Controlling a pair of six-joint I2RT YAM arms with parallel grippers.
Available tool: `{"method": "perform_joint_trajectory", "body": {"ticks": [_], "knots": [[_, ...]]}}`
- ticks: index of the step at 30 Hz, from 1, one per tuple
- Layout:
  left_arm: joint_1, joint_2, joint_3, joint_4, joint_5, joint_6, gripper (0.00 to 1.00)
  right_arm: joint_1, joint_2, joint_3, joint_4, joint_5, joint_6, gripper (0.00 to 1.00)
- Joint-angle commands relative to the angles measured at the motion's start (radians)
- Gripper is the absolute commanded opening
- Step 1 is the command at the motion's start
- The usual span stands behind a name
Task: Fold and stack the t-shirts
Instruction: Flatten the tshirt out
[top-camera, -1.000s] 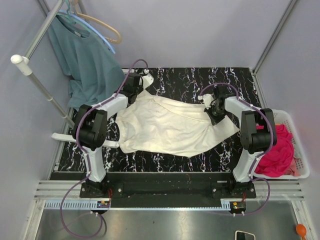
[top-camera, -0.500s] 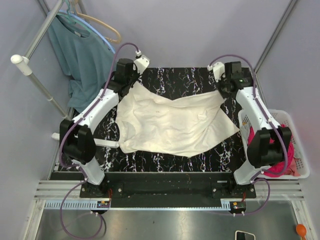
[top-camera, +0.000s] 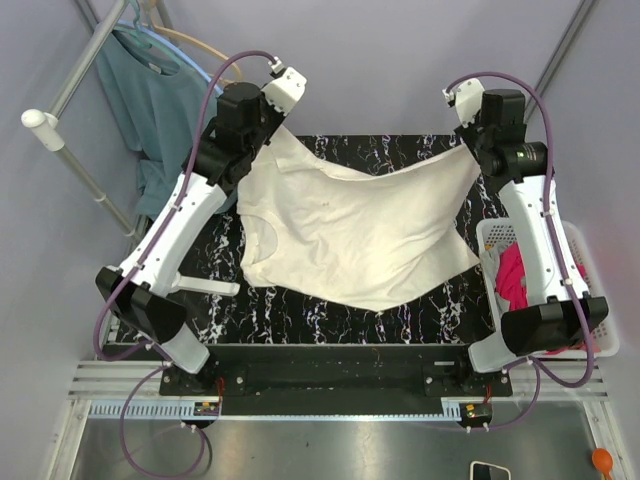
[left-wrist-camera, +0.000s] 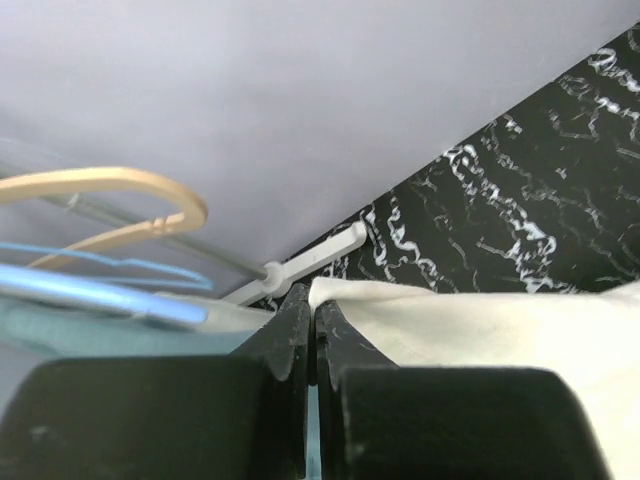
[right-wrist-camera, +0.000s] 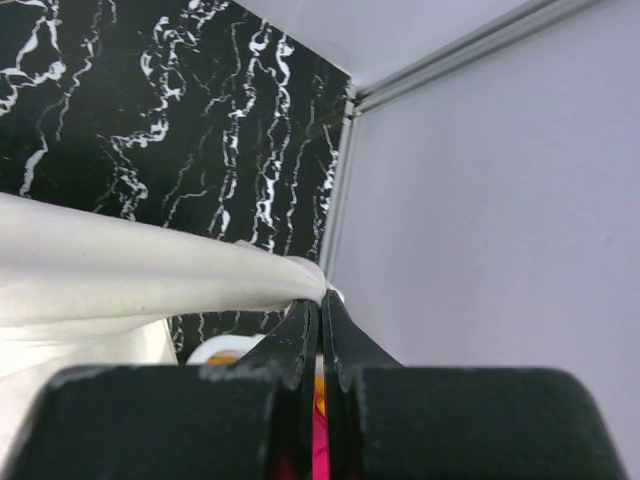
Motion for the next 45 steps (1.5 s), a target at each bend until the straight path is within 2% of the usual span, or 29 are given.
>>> {"method": "perform_joint_trajectory", "body": {"ticks": [1,4,9,12,16,18,21,23,28,29,32,39,45], "knots": [[0.001,-0.061,0.055,-0.007,-0.087,0.039,0.0,-0.002,-0.08,0.061,-0.018,0.078,-0.069,0.0],[0.001,-0.037,0.15,-0.008,-0.133,0.057,0.0,-0.016,-0.049,0.141,-0.013,0.1,-0.092,0.0],[-0.001,0.095,0.433,-0.03,-0.191,0.097,0.0,-0.053,0.093,0.438,-0.01,0.105,-0.08,0.0],[0.001,0.149,0.525,0.027,-0.205,0.143,0.0,-0.053,0.185,0.631,-0.008,0.086,-0.054,0.0],[-0.001,0.156,0.536,0.142,-0.211,0.204,0.0,-0.054,0.308,0.953,-0.002,0.089,-0.044,0.0],[-0.004,0.147,0.547,0.162,-0.208,0.21,0.0,-0.054,0.341,1.012,-0.001,0.092,-0.046,0.0],[-0.013,0.071,0.504,0.168,-0.196,0.206,0.0,-0.053,0.289,0.979,-0.001,0.082,-0.032,0.0],[-0.027,0.019,0.43,0.171,-0.182,0.206,0.0,-0.053,0.235,0.873,0.014,0.063,-0.02,0.0],[-0.103,-0.179,0.282,0.17,-0.181,0.233,0.0,-0.051,0.031,0.665,0.012,0.034,-0.02,0.0],[-0.129,-0.234,0.235,0.148,-0.184,0.261,0.0,-0.053,-0.05,0.629,-0.008,0.029,-0.033,0.0],[-0.162,-0.325,0.227,0.096,-0.173,0.252,0.0,-0.051,-0.131,0.612,-0.06,0.019,-0.04,0.0],[-0.16,-0.491,0.175,0.068,-0.162,0.255,0.0,-0.053,-0.254,0.575,-0.143,0.029,-0.052,0.0],[-0.16,-0.488,0.107,0.128,-0.181,0.273,0.0,-0.053,-0.268,0.517,-0.125,0.058,-0.059,0.0]]}}
